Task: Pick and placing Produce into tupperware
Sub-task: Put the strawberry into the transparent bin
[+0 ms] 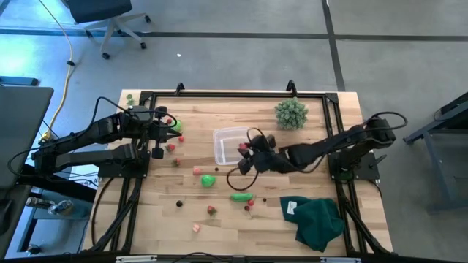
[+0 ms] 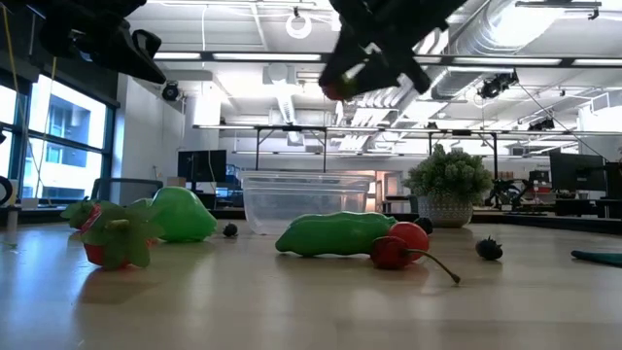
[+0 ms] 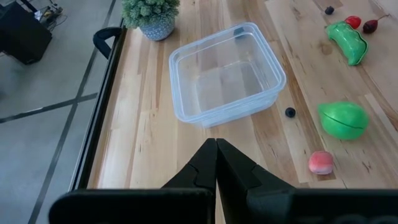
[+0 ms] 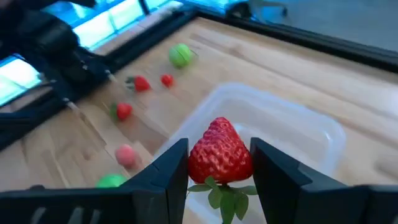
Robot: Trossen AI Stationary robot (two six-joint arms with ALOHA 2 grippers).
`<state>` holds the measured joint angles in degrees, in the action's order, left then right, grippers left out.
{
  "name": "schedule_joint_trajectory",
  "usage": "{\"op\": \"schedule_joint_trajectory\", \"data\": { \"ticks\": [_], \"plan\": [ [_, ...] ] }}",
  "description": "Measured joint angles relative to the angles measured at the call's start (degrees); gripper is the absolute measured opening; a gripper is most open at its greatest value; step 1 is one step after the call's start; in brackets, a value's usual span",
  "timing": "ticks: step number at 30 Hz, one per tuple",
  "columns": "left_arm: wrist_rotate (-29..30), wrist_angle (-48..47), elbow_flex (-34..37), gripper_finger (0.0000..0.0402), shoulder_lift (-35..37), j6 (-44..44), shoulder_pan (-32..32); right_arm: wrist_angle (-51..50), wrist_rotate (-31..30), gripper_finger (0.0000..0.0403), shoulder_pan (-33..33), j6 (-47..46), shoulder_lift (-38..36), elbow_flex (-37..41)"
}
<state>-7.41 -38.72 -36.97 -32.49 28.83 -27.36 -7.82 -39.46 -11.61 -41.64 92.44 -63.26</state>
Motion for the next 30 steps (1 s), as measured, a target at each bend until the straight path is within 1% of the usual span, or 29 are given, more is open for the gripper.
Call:
{"op": "schedule_joint_trajectory", "data": {
  "ticks": [3,6,12,18,22,28,30],
  "plan": [
    [0.0,0.0,0.0,0.0001,0.0,0.0,0.0,4.1,5.5,0.0138,3.6,4.6,0.0,0.0],
    [0.0,0.0,0.0,0.0001,0.0,0.0,0.0,5.5,12.2,0.0138,7.7,6.8,0.4,0.0],
    [0.0,0.0,0.0,0.0001,0.0,0.0,0.0,5.8,22.9,0.0138,14.4,9.5,3.7,0.0],
    [0.0,0.0,0.0,0.0001,0.0,0.0,0.0,5.9,30.6,0.0138,18.0,12.3,8.1,0.0],
    [0.0,0.0,0.0,0.0001,0.0,0.0,0.0,5.6,33.9,0.0138,19.0,15.4,10.6,0.0],
    [0.0,0.0,0.0,0.0001,0.0,0.0,0.0,5.1,36.6,0.0138,19.6,22.3,12.3,0.0],
    [0.0,0.0,0.0,0.0001,0.0,0.0,0.0,4.0,36.7,0.0138,19.6,24.2,12.3,-0.2]
  ]
}}
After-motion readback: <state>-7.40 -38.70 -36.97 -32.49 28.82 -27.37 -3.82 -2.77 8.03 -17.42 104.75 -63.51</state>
